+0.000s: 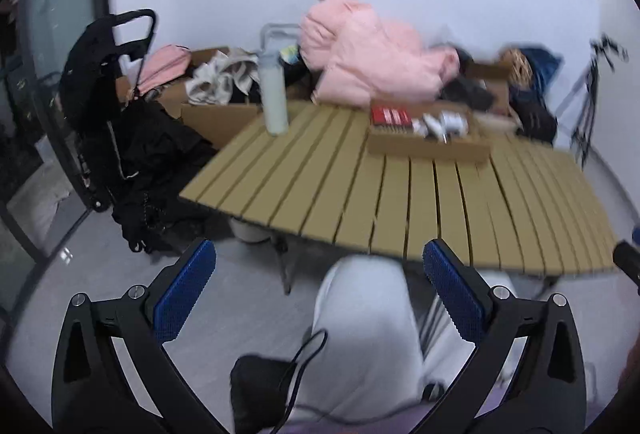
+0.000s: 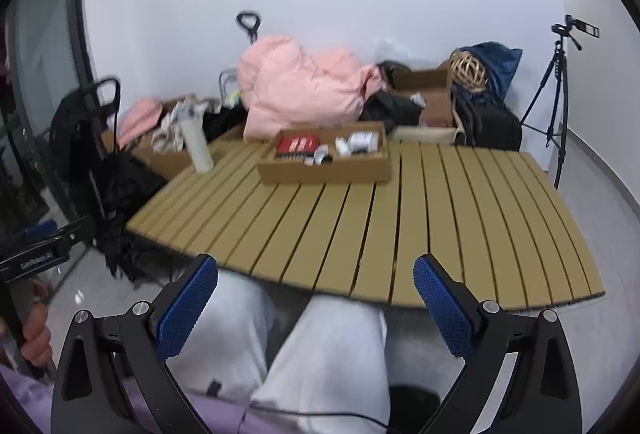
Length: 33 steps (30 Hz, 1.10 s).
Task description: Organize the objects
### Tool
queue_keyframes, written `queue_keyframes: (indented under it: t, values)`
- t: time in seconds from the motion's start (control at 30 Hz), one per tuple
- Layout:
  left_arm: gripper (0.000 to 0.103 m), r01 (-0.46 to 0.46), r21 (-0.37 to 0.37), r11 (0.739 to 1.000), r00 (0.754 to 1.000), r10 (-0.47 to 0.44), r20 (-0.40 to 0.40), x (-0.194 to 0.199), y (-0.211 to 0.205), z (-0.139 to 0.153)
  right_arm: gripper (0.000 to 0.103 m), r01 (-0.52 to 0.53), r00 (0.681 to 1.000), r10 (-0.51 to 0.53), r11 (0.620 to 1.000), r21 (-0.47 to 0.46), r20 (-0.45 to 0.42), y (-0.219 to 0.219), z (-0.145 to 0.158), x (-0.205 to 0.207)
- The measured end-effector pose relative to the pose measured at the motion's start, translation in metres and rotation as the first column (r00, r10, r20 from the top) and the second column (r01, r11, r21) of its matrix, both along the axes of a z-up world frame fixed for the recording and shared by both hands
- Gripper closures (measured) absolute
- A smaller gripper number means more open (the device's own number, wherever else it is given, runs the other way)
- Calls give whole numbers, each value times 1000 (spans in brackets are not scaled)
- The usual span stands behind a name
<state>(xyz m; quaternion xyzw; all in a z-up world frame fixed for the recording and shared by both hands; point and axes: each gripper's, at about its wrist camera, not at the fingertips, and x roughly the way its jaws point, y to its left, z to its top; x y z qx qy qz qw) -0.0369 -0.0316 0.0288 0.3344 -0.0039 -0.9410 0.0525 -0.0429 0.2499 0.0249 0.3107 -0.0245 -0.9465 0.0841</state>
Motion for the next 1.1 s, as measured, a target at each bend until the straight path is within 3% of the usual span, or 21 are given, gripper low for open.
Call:
queue_keyframes:
  t: [0.1, 0.37, 0.77, 1.1]
  values:
    - [0, 28, 0, 1000, 1000, -28, -8, 6, 5, 5, 3, 16, 1000, -16, 999, 39, 4, -12, -7, 7]
    - [0, 74, -25, 997, 996, -76, -50, 27, 16, 14, 3, -30, 999, 31, 999, 35, -12, -27, 1, 23]
    - [0, 81, -29, 996, 995, -82, -50, 30, 18, 14, 3, -61, 998, 61, 998, 34, 2, -35, -3, 27]
    - [0, 85, -34, 996, 995, -87, -56, 31, 20, 15, 3, -26, 1000, 26, 999, 30, 10, -32, -3, 25]
